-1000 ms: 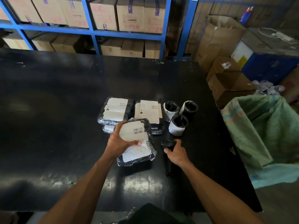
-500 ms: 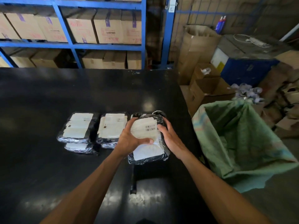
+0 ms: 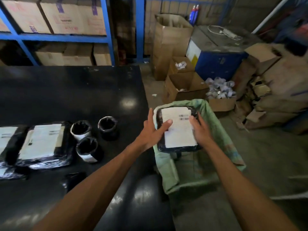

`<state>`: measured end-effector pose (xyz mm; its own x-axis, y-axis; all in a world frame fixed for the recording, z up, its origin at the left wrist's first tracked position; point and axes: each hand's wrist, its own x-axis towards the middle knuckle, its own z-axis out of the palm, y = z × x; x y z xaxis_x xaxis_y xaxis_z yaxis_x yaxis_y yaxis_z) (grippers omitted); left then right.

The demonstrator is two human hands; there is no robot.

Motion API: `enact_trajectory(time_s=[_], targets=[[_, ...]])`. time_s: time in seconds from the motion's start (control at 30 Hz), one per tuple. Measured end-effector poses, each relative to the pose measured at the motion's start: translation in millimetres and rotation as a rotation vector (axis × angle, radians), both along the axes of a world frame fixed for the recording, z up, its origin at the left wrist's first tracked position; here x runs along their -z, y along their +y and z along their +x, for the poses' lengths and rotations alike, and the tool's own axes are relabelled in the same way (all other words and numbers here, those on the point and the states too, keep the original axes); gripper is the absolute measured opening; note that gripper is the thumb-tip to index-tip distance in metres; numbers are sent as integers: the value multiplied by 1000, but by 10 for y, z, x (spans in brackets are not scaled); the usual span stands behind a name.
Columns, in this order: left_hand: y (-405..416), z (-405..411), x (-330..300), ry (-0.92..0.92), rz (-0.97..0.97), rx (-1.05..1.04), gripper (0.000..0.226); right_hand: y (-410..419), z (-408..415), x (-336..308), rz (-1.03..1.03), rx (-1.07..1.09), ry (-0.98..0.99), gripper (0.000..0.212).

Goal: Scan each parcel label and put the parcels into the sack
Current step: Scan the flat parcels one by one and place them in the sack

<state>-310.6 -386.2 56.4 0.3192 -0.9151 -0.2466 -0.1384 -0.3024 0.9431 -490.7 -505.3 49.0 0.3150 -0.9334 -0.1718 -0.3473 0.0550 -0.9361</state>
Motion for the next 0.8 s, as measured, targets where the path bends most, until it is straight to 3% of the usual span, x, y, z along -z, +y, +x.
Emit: enact_trajectory(time_s=[0.07, 0.2, 0.43, 0.63, 0.8], targets=[[-202, -166, 96, -94, 30, 1, 95, -282, -220, 59, 31, 37, 21, 49], [-525, -341, 375, -308, 91, -70, 90, -641, -532, 403, 81, 68, 153, 56], [-894, -403, 812, -377, 264, -72, 90, -770, -594, 1424, 285, -144, 413, 62], [-944, -230, 1001, -475, 186, 1, 104, -636, -411, 2126, 495, -255, 532, 58], [-871, -103, 1021, -449, 104, 3, 110, -321, -373, 2431, 599, -221, 451, 59]])
